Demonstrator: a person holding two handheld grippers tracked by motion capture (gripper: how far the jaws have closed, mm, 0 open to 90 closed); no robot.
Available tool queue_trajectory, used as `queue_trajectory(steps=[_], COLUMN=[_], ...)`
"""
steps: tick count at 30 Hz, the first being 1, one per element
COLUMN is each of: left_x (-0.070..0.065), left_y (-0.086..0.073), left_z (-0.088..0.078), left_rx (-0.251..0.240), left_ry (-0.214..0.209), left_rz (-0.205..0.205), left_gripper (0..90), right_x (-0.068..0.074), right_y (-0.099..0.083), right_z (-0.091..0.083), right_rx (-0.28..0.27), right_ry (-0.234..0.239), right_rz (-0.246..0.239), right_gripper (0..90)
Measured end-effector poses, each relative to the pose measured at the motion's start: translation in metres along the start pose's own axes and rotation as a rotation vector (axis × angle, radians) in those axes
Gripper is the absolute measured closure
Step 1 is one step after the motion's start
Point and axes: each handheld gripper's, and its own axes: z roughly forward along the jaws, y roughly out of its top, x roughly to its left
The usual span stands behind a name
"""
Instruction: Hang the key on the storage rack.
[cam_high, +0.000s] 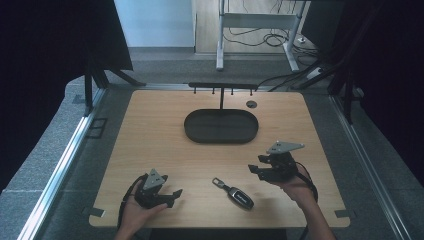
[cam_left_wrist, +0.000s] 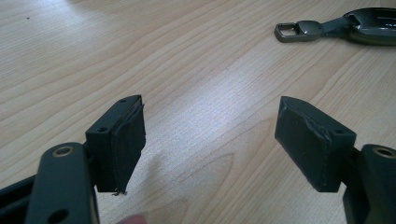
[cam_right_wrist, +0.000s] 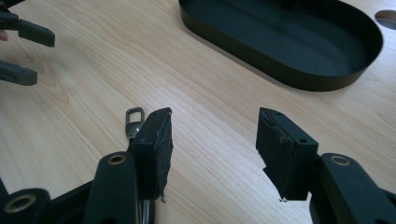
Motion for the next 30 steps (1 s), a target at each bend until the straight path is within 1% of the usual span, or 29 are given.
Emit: queue_trajectory(steps=[7,8,12,14,24,28,30], left_x=[-0.001,-0.001,0.000,-0.001,-0.001,-0.002,-0.003], left_y=[0.001,0.000,0.000,0.000,0.000,0.001,0.001], left_z=[-0.001,0.000,0.000,-0.001,-0.001,0.000,0.000], left_rx=[-0.001,0.000,0.001,0.001,0.003,0.008,0.007], left_ry=[-0.006,-0.007,-0.008,-0.008,-0.012,-0.015,-0.016], left_rz=[0.003,0.002,0.002,0.002,0.004,0.008,0.009], left_gripper=[25.2,25.2,25.2,25.2,25.2,25.2,25.2], right_x=[0.005,0.007,0.011,0.013,0.023,0.026,0.030], right_y=[0.004,0.006,0.008,0.009,0.012,0.013,0.014], right_z=[0.008,0.011,0.015,0.021,0.035,0.041,0.046], right_rx=[0.034,0.049,0.063,0.079,0.128,0.137,0.149], right_ry=[0.010,0.014,0.024,0.035,0.053,0.066,0.085], right_rz=[-0.009,-0.017,-0.029,-0.038,-0.064,-0.063,-0.072], right_gripper=[47.3,48.0,49.2,49.6,50.3,51.8,52.5])
